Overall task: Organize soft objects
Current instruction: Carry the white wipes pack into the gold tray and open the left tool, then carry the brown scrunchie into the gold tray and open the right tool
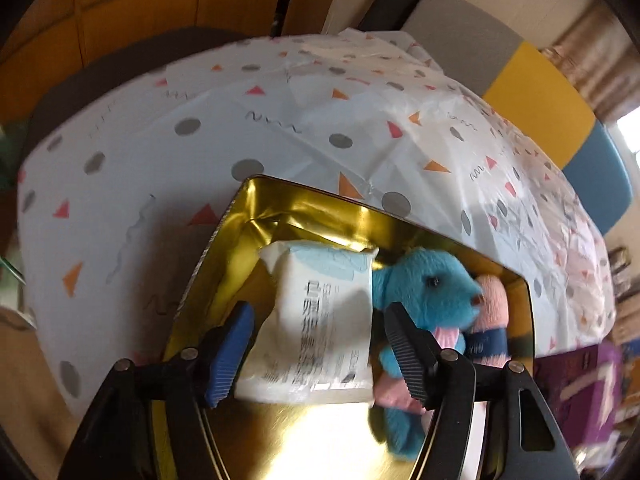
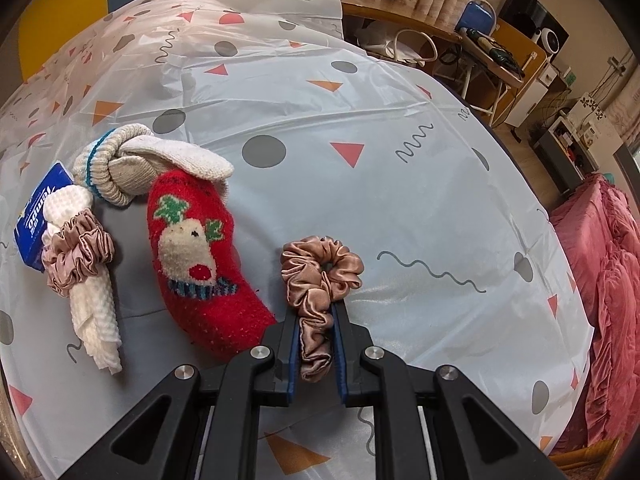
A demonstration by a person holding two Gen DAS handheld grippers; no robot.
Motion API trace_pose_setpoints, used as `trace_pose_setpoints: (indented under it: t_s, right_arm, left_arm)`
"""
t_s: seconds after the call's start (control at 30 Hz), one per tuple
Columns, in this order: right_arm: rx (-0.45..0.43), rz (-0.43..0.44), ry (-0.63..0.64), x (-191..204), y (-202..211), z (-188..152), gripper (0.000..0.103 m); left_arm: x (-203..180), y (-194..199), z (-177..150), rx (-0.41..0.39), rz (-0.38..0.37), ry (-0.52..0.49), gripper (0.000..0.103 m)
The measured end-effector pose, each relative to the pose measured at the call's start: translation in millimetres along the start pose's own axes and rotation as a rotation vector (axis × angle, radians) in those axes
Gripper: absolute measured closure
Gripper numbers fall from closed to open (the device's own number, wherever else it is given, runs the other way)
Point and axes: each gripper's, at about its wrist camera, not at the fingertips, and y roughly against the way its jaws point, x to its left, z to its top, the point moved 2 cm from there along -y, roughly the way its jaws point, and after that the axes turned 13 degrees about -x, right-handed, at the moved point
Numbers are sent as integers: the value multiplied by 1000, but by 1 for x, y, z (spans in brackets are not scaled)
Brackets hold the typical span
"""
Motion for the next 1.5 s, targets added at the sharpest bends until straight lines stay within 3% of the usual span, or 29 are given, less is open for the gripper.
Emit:
trace_pose_setpoints:
  t_s: [0.13, 0.2, 0.23, 0.47, 0.67, 0.77, 0.9, 1.1, 1.27, 1.37, 1.5]
  right_arm:
    - [-1, 3, -6, -3, 0, 2, 89]
    - [-2, 3, -10, -5, 0, 2, 89]
    - [-3, 4, -13, -6, 0, 3, 89]
    - [-2, 79, -147, -25, 1, 9, 91]
    - [-113, 134, -250, -41, 20, 22, 91]
    - [-181, 197, -238, -30, 35, 26, 91]
    - [-251, 276, -124, 3, 67, 31, 91]
    - [-438, 426, 44, 61, 165, 40, 91]
    - [-576, 668, 247, 124, 263, 24, 91]
    - [-563, 842, 419, 179, 304, -5, 91]
    - [-436, 1030, 620, 259, 322, -61, 91]
  left_arm:
    - [-7, 34, -18, -82, 9, -110, 32]
    - [-11, 52, -31, -119, 9, -159, 25]
    - [-11, 59, -36, -131, 10, -173, 21]
    - [-11, 93, -72, -178, 6, -233, 19]
    - [-14, 106, -86, -219, 48, -256, 10]
    - [-11, 111, -87, -234, 57, -244, 3]
    - [-5, 119, -83, -272, 51, -232, 0]
    - [0, 121, -81, -274, 38, -238, 0]
    - [3, 122, -81, -280, 65, -248, 0]
    - [8, 125, -80, -290, 79, -246, 0]
    - [18, 127, -79, -295, 94, -234, 0]
